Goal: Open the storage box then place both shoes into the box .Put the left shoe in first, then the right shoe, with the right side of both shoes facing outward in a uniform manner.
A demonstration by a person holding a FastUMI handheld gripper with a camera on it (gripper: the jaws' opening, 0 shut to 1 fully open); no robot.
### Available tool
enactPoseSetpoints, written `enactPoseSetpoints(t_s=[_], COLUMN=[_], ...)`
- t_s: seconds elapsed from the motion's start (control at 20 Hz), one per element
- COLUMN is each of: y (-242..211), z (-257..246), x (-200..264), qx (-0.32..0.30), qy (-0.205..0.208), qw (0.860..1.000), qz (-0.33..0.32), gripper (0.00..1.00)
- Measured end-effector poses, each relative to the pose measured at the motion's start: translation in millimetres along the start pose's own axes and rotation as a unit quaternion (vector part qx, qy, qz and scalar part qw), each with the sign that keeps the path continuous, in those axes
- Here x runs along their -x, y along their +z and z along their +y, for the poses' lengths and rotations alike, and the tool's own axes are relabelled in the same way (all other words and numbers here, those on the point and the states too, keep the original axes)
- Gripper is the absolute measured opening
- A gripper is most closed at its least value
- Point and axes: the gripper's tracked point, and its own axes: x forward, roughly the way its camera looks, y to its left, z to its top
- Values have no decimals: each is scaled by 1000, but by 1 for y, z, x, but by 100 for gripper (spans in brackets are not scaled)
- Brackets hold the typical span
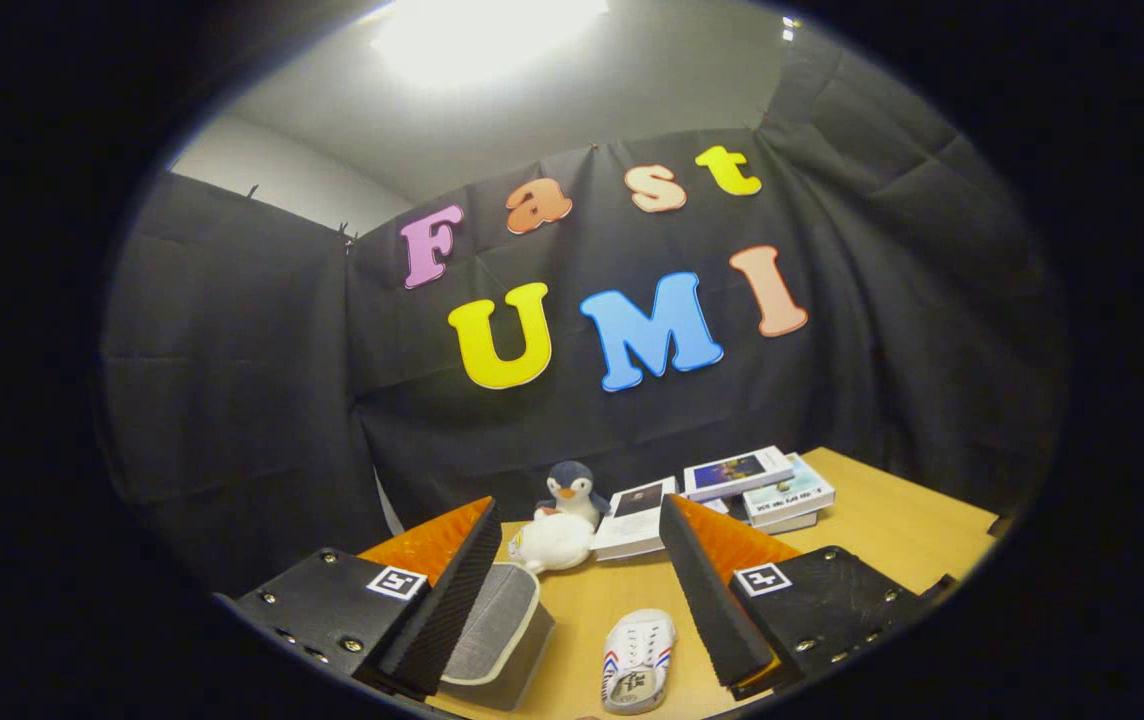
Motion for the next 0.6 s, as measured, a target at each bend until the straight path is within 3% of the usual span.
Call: enactPoseSetpoints(t_s=[0.3, 0.6], y=[-54, -104], z=[8, 17], x=[-11, -17], qx=[-114, -246], qy=[27, 46], qw=[990, 956], qz=[79, 155], gripper=[98, 98])
